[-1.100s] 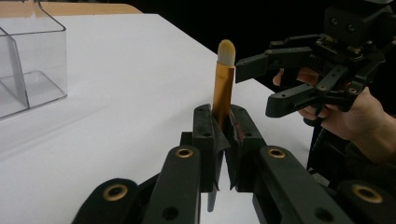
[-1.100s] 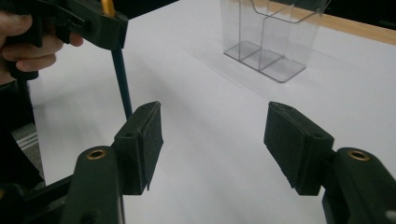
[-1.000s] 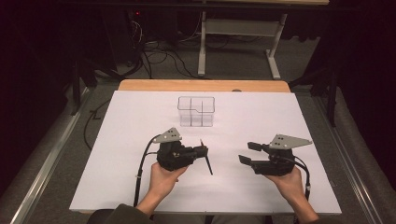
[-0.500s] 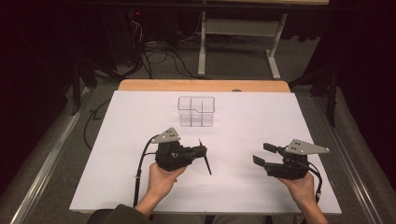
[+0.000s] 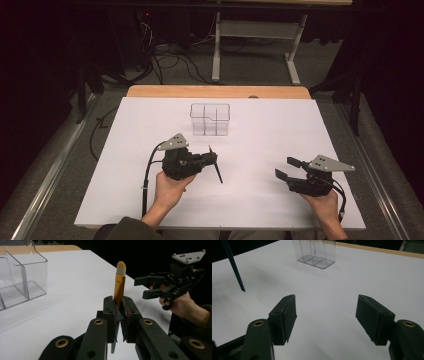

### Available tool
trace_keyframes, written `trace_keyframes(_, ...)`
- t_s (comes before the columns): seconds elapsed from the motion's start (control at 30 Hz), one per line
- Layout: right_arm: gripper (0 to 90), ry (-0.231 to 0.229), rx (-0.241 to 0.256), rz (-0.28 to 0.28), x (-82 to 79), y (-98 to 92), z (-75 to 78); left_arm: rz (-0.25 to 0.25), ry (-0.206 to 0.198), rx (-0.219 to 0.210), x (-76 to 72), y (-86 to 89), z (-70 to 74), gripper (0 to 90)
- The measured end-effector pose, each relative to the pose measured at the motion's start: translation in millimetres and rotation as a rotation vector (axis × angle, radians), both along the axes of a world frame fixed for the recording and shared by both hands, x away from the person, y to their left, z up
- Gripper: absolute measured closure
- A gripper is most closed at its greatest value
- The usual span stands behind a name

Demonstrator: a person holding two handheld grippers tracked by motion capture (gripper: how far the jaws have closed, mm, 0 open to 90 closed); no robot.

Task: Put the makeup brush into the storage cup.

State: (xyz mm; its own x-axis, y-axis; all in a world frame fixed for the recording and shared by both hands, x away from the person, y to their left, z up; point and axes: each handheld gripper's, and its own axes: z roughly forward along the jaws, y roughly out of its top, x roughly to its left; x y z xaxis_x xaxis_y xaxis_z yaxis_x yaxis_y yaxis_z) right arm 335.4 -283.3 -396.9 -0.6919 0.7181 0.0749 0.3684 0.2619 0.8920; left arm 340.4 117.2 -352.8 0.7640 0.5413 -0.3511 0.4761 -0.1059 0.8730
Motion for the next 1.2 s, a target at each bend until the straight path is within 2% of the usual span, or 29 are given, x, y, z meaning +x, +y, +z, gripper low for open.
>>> trace_keyframes(0.23, 34.4, -0.002, 0.009, -0.013, -1.2, -1.4, -3.4, 0.02, 0.002, 0.004, 3.8, 4.5, 2.5, 83.4)
trace_keyframes(0.6, 33.8, -0.003, -0.015, -0.012, -1.3, 1.3, -6.3, 0.042, 0.0, 0.014, 18.3, 6.9, 8.8, 83.4)
trace_keyframes(0.83, 33.7, -0.002, -0.032, -0.013, -2.8, 4.0, -6.7, 0.05, -0.007, 0.019, 23.7, 5.1, 10.1, 83.4)
trace_keyframes(1.2, 33.7, -0.006, -0.046, -0.006, -3.3, 6.9, -7.3, 0.056, -0.023, 0.026, 36.4, 0.4, 19.8, 83.4)
